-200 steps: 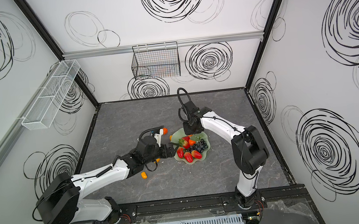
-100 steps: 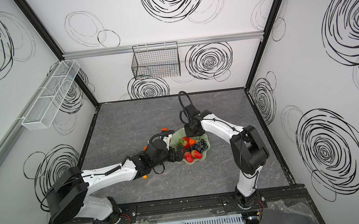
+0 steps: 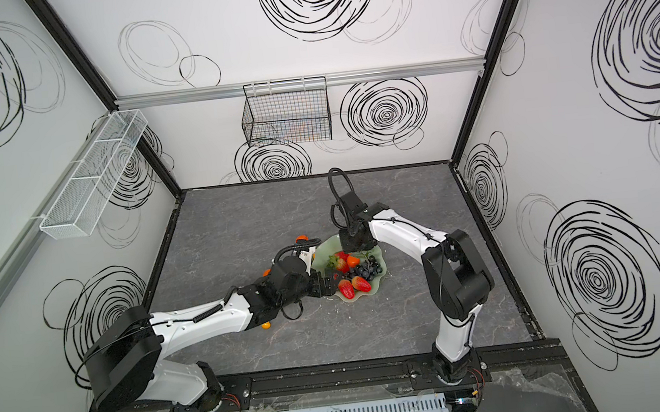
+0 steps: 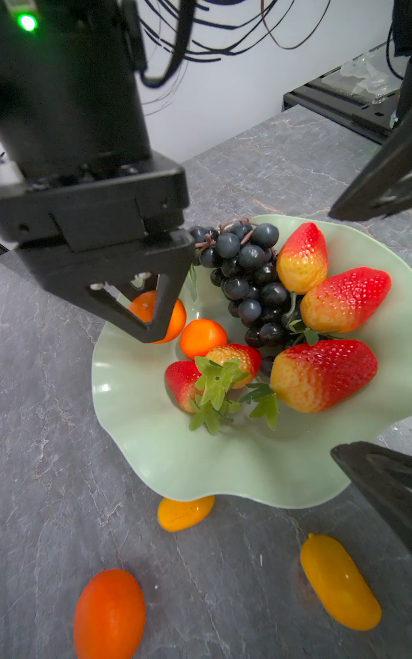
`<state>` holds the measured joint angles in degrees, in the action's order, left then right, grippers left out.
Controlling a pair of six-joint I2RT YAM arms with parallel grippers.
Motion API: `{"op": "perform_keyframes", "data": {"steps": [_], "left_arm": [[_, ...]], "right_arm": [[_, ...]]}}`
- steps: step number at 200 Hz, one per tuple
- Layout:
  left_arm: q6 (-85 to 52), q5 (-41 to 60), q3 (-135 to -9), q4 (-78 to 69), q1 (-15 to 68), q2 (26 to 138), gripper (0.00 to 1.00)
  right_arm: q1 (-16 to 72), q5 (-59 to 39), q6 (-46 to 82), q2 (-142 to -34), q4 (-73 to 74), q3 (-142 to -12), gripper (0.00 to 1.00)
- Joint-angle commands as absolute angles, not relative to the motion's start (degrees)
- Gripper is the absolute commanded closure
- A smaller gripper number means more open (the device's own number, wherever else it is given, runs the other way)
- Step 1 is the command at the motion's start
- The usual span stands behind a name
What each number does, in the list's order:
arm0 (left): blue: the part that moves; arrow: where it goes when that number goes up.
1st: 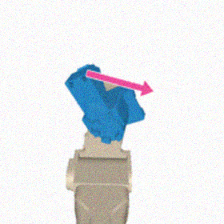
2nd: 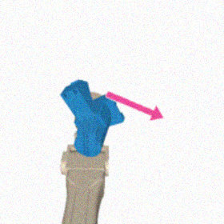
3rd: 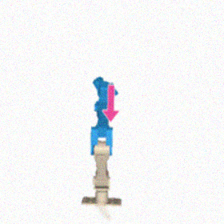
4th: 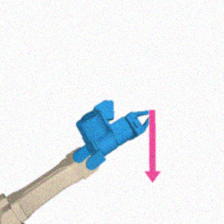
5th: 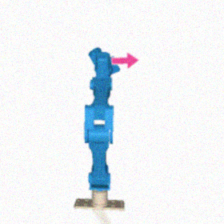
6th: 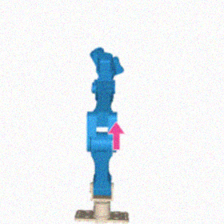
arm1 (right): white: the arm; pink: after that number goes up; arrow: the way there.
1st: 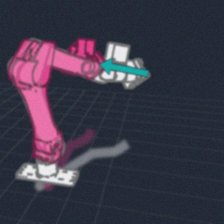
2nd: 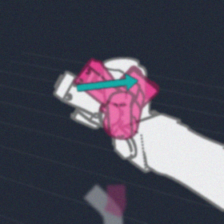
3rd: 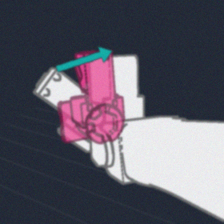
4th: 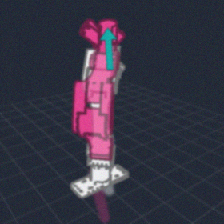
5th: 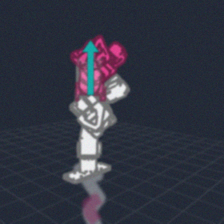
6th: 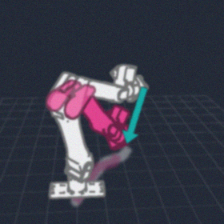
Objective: Place and organize the fake fruits in the fruit bowl
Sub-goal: 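Lower the small orange into the bowl and open the right gripper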
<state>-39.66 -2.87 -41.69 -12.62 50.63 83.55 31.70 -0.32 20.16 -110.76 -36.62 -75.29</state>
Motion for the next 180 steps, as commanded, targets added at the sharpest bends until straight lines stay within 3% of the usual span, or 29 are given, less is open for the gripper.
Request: {"op": "perform_keyframes", "data": {"steps": [1,48,109,180], "left_arm": [[-40.21,-3.7,-42.1,-14.86,50.71,82.81,0.01],[-40.17,-3.67,-42.19,-14.68,50.67,82.84,0.01],[-40.0,-3.17,-41.85,-13.09,49.44,80.75,0.01],[-39.55,-3.03,-36.32,-9.65,42.32,70.59,0.01]], "right_arm": [[31.51,0.41,20.76,-113.23,-35.24,-75.48,0.52],[31.47,0.43,20.74,-114.2,-35.01,-75.82,0.51],[31.62,0.96,20.76,-111.47,-36.43,-76.61,0.42],[37.34,2.6,20.0,-105.51,-33.98,-78.11,0.45]]}}
